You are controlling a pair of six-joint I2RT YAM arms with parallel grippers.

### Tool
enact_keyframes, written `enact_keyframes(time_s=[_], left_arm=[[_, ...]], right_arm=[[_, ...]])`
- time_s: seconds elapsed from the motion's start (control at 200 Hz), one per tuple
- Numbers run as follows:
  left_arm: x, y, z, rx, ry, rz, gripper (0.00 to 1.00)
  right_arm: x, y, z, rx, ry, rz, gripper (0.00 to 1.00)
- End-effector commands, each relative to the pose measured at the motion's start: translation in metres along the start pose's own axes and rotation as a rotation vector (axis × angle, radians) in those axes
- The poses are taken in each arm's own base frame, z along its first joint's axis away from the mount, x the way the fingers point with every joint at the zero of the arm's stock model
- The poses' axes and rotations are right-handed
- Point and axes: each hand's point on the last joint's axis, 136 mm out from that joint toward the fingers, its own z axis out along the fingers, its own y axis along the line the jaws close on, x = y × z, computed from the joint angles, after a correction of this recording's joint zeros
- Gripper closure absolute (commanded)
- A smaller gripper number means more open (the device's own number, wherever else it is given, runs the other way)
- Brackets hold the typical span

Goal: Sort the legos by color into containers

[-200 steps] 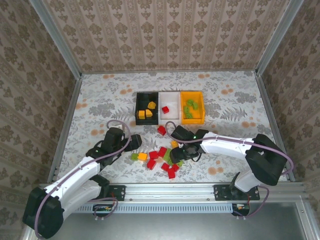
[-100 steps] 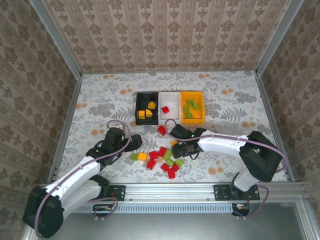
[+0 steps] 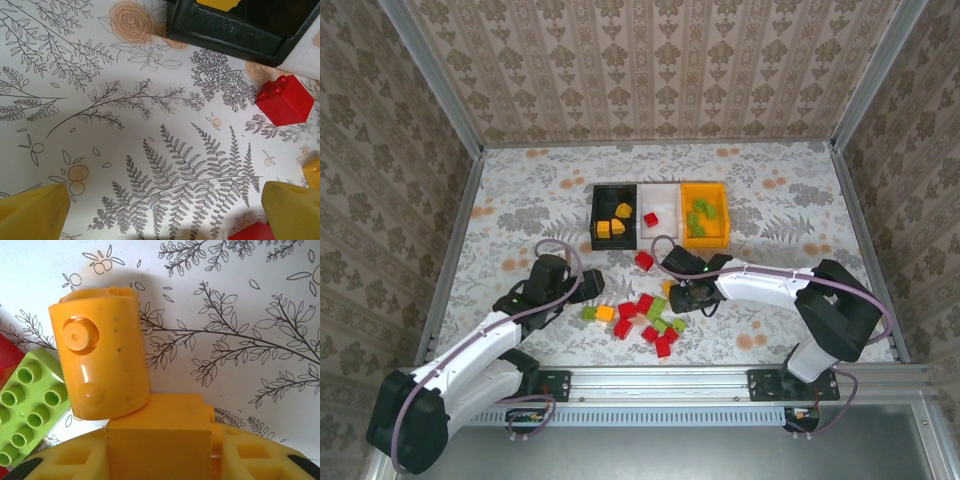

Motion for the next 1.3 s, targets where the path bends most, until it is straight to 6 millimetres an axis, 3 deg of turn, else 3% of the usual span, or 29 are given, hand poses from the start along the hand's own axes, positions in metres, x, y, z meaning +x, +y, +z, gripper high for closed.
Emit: enact_keyframes(time_s=[0.0, 0.16, 0.32, 0.485, 0.69, 0.775, 0.87, 0.925, 1.105, 1.295], left_arm=[[-0.017, -0.013, -0.012, 0.03, -0.03, 0.007, 0.0], [-0.027, -0.016, -0.028, 0.03, -0.069, 0.02, 0.0], [-0.025, -0.013, -0.035, 0.024, -0.069, 0.017, 0.0], [-0.016, -0.01, -0.036, 0.013, -0.031, 0.013, 0.0], [-0.006, -0.008, -0.034, 0.019, -0.004, 0.01, 0.0], [-0.005, -0.009, -0.033, 0.022, 0.008, 0.02, 0.0], [-0.003, -0.009, -0.033, 0.02, 0.023, 0.038, 0.0], [-0.002, -0.011, -0.032, 0.024, 0.035, 0.051, 0.0], [0.006, -0.027, -0.024, 0.042, 0.092, 0.131, 0.02], [0.013, -0.054, -0.01, 0.042, 0.131, 0.266, 0.05]], right_arm=[[-0.015, 0.0, -0.028, -0.005, -0.061, -0.019, 0.63], [-0.071, 0.038, -0.066, -0.111, -0.189, -0.063, 0.66], [-0.144, 0.084, -0.075, -0.188, -0.31, -0.071, 0.66], [-0.212, 0.107, -0.063, -0.183, -0.377, -0.054, 0.66], [-0.265, 0.116, -0.031, -0.148, -0.394, -0.027, 0.63], [-0.273, 0.114, -0.021, -0.121, -0.375, -0.023, 0.57], [-0.285, 0.118, -0.024, -0.125, -0.388, -0.018, 0.33], [-0.29, 0.121, -0.03, -0.137, -0.403, -0.016, 0.26], [-0.287, 0.117, -0.062, -0.169, -0.458, 0.011, 0.22], [-0.26, 0.081, -0.083, -0.207, -0.501, 0.119, 0.21]])
